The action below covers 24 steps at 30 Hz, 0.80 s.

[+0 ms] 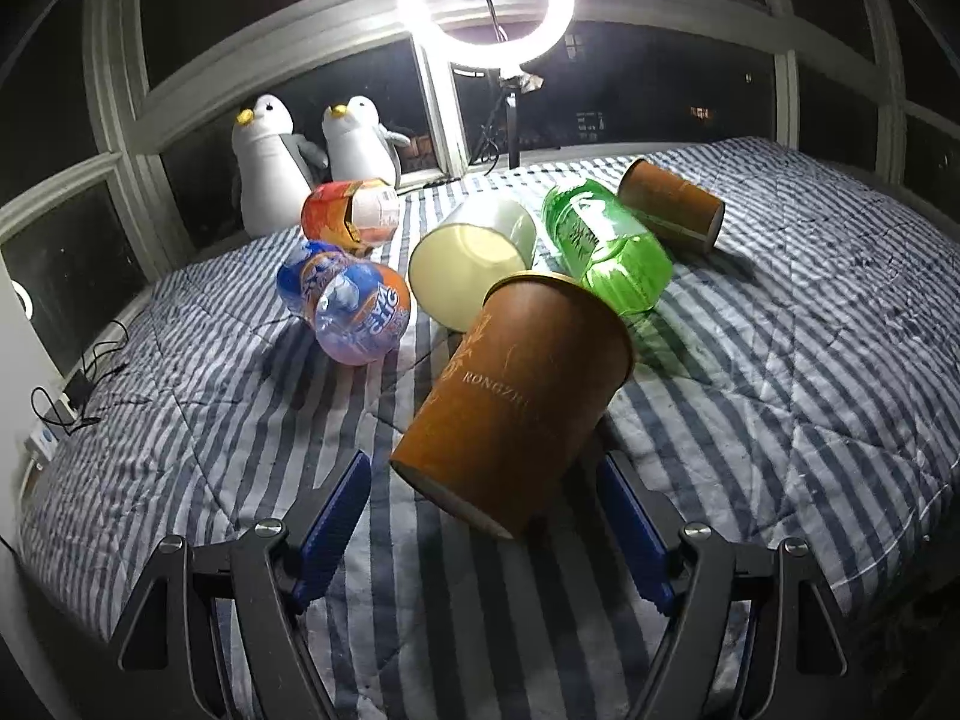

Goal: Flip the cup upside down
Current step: 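Rotate the brown cup in the right tool, turning its rim toward the bedspread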

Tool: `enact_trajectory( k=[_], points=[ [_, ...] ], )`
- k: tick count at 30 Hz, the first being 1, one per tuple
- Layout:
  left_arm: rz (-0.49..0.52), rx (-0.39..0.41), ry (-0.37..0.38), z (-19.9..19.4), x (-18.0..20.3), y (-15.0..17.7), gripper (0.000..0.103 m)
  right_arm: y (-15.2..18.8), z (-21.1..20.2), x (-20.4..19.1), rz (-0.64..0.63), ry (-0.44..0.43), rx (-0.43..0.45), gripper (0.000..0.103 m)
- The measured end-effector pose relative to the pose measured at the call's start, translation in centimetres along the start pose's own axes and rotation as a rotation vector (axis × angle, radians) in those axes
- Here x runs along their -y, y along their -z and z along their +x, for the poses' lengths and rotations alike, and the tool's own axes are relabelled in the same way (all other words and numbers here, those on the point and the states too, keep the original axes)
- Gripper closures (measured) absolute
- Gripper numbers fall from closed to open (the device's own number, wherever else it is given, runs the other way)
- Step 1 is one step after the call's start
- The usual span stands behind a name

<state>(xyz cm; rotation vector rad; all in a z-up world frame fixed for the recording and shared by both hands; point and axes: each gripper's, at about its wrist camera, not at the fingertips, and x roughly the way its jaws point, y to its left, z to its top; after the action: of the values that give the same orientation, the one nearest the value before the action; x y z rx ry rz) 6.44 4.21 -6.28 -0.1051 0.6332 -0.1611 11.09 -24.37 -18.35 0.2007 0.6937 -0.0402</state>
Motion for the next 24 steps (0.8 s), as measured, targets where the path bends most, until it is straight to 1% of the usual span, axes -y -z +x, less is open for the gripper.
enact_trajectory(
  k=[3,4,5,9,13,17,24],
  points=[
    [-0.008,0.003,-0.004,-0.2,-0.5,0.0,0.014,0.1,0.6,-0.3,-0.019,0.022,-0.009,0.029],
    [-0.009,0.004,-0.005,-0.2,-0.6,0.0,0.014,0.1,0.7,-0.3,-0.024,0.023,-0.013,0.034],
    [-0.011,0.006,-0.007,-0.3,-0.6,0.0,0.014,0.1,0.6,-0.1,-0.024,0.021,-0.014,0.041],
    [-0.014,0.011,0.001,-0.3,-0.5,0.0,0.014,0.2,0.1,0.5,-0.05,0.005,-0.032,0.042],
    [-0.013,0.007,0.023,0.0,0.0,0.0,0.014,0.3,-1.0,0.8,-0.113,-0.002,-0.034,0.044],
    [-0.011,-0.001,0.043,0.3,0.7,0.1,0.014,-0.1,-2.2,1.1,-0.177,-0.03,-0.047,0.044],
    [0.0,-0.007,0.055,0.7,1.7,0.3,0.014,-1.4,-3.5,1.9,-0.238,-0.039,-0.026,0.05]
  ],
)
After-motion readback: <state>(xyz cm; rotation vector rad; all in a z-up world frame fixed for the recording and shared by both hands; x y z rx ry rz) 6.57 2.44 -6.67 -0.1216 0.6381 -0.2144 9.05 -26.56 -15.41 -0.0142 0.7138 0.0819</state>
